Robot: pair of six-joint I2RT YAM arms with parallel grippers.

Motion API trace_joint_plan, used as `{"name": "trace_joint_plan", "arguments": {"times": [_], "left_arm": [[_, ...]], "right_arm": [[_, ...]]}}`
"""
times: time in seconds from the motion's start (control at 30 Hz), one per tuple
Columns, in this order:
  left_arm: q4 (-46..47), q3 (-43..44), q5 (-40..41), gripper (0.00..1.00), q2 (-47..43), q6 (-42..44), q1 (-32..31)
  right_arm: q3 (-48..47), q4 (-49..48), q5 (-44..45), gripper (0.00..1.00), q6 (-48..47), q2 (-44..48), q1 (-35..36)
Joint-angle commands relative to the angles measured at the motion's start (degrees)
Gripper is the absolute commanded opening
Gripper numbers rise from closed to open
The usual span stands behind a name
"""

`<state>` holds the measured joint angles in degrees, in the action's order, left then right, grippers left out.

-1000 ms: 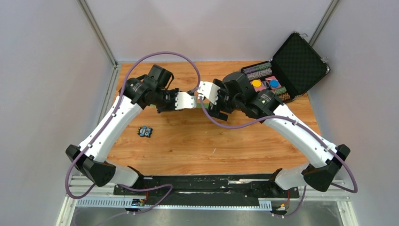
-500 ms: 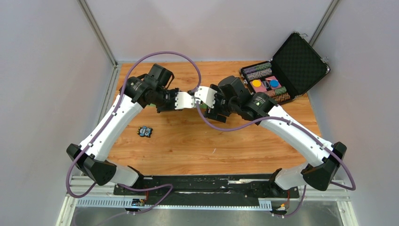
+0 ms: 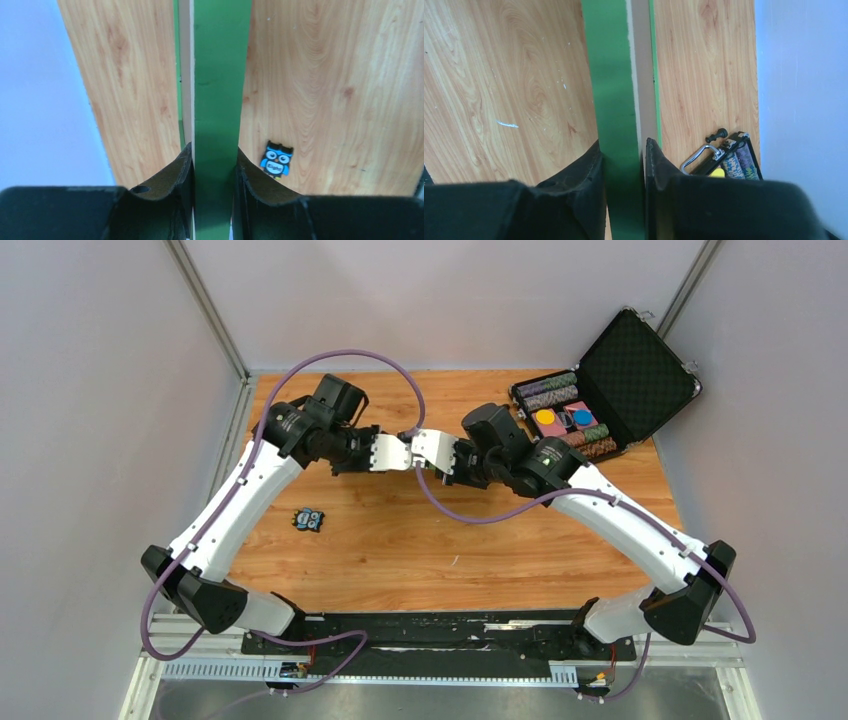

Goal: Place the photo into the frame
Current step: Turn over the photo frame at the center of the board.

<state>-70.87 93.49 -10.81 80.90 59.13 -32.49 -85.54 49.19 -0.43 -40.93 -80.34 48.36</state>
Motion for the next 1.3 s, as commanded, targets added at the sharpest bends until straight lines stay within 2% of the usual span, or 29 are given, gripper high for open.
{"name": "trace_joint_plan", "arguments": {"times": [0.0, 0.07, 0.13, 0.23, 0.33, 0.5, 0.67, 0.9, 1.1, 1.27], "left_arm": [[0.4, 2.4, -3.0, 0.0, -0.5, -0.6, -0.7], [0.8, 2.0, -2.7, 0.06, -0.7, -0.4, -0.7], [1.3, 1.5, -2.3, 0.17, -1.2, -0.2, -0.8], [2.1, 1.2, -1.8, 0.37, -1.6, -0.1, -0.7], [2.7, 1.1, -1.0, 0.51, -1.8, 0.0, -0.8], [5.7, -0.3, -0.1, 0.97, -3.6, -0.9, -0.1], [11.6, -2.1, -0.6, 1.0, -7.1, -2.7, 2.6], [15.9, -0.1, -5.5, 1.0, -11.9, -7.5, 11.6], [19.3, -3.2, -3.9, 1.0, -15.4, -10.9, 15.9], [19.2, -4.8, -5.1, 1.0, -15.6, -14.5, 21.6]], "right_arm": [[-0.6, -3.5, 3.5, 0.1, 0.7, -0.6, 0.3], [-0.7, -3.5, 3.5, 0.05, 0.7, -0.5, 0.4], [-1.0, -3.5, 3.5, 0.0, 0.8, -0.4, 0.4], [-1.8, -3.1, 3.0, 0.0, 1.0, -0.3, 0.5], [-3.0, -2.2, 2.9, 0.0, 0.9, -0.6, 0.6], [-5.9, -0.5, 2.1, 0.0, 1.8, -1.3, 0.6], [-11.3, 2.5, 1.6, 0.0, 5.7, -3.5, 0.6], [-20.1, 3.5, 4.1, 0.0, 12.5, -7.4, 0.0], [-28.6, 5.4, 1.4, 0.0, 16.8, -11.3, -2.3], [-36.8, 7.8, -5.7, 0.0, 22.5, -15.5, -7.5]]}}
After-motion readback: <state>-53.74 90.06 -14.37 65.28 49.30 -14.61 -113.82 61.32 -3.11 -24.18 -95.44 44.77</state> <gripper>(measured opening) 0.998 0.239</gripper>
